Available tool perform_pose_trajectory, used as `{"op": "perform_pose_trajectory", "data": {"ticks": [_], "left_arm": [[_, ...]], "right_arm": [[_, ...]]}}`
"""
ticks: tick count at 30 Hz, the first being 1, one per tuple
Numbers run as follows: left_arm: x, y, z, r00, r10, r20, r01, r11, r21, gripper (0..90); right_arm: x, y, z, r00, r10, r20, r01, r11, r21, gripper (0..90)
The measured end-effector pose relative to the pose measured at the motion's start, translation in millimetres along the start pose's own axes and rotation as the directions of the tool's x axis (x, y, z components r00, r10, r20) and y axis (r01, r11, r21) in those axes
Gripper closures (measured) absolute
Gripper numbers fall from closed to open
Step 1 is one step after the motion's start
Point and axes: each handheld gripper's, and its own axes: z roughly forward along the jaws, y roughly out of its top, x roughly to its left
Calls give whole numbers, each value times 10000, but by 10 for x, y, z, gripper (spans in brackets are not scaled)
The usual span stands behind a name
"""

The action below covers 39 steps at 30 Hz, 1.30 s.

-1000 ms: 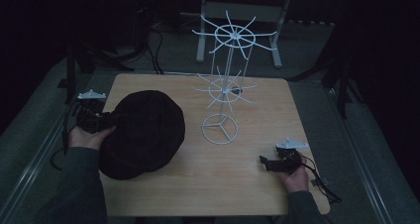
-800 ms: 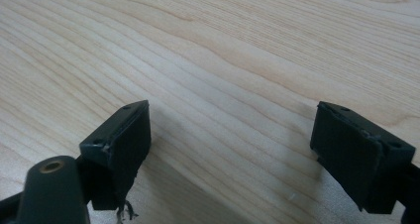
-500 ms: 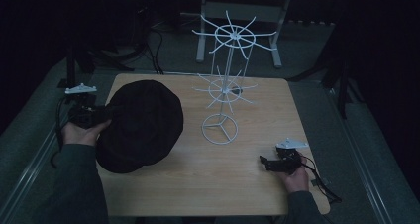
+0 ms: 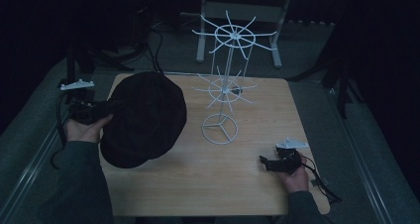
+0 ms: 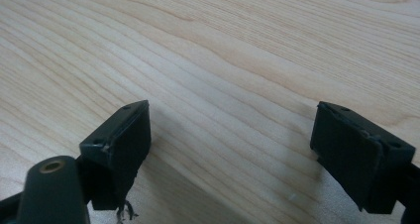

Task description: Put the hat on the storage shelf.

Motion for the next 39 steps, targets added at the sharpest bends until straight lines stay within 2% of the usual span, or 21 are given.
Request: {"op": "perform_pose_trajectory", "data": {"ticks": [12, 39], "left_arm": [[-59, 110, -34, 9984, -204, 528, 233, 9982, -551, 760], [-239, 420, -125, 9916, 226, 1273, -68, 9923, -1239, 759]], "right_arm": [[-1, 0, 1, 10000, -19, 6, 19, 10000, -6, 157], [-2, 0, 0, 10000, -25, 2, 25, 10000, 3, 157]]}}
